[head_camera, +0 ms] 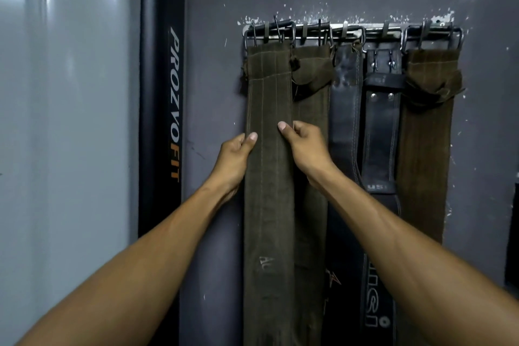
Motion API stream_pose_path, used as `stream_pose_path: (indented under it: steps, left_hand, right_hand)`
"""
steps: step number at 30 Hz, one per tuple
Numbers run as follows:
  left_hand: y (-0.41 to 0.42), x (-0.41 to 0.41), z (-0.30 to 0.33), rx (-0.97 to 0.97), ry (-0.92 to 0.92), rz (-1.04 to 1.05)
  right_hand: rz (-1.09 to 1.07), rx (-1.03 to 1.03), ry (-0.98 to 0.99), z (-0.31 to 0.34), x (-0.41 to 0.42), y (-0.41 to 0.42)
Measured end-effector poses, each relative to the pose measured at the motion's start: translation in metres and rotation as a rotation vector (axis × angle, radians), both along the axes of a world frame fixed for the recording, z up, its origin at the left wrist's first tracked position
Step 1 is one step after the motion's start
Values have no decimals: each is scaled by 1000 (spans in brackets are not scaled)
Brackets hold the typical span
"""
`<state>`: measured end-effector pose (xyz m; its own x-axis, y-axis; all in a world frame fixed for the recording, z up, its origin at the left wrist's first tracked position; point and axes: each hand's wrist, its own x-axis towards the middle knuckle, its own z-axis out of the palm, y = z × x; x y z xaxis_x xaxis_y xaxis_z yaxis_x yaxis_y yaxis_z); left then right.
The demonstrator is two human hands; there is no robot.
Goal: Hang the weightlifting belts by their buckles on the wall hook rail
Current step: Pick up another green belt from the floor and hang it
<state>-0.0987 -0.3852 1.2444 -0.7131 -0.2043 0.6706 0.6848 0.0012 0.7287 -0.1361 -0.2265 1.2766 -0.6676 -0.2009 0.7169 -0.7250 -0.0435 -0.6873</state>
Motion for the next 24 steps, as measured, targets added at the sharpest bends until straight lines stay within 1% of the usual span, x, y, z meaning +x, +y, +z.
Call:
stream_pose_path:
  steps: [1,3,6,7,10,12,14,16,18,21,23,24]
  left_hand:
    - [1,3,0,23,8,-28]
    - [4,10,-11,27,-33,-86]
    - [10,17,-61,-38,-163,-8]
    - [12,18,-74,-15,-166,14]
    - [21,28,-81,92,-111,-14]
    - [28,37,-95,65,-163,-54]
    - [33,46,-129,19,-231,-25]
    - [38,52,-163,12,-273,31]
    - [43,58,-183,60,-314,29]
    - [53,69,-209,67,-380,19]
    - [63,79,-231,92,-410,23]
    - [68,84,-240,117,-418,27]
  right_hand:
    - [30,-19,-15,-5,2,2]
    - [82,2,-32,-21,7,5]
    - [17,52,-41,-60,5,10]
    - [7,36,-56,-69,4,12]
    - [112,-46,-128,-86,11,18]
    - [163,1,-168,-106,20,24]
    - [140,36,-189,-137,26,32]
    - [135,-18,-236,-163,30,38]
    - [178,-48,-300,-179,36,43]
    - [259,55,-350,-208,47,52]
    - [239,130,-329,-227,51,62]
    - [241,124,-346,-233,50,67]
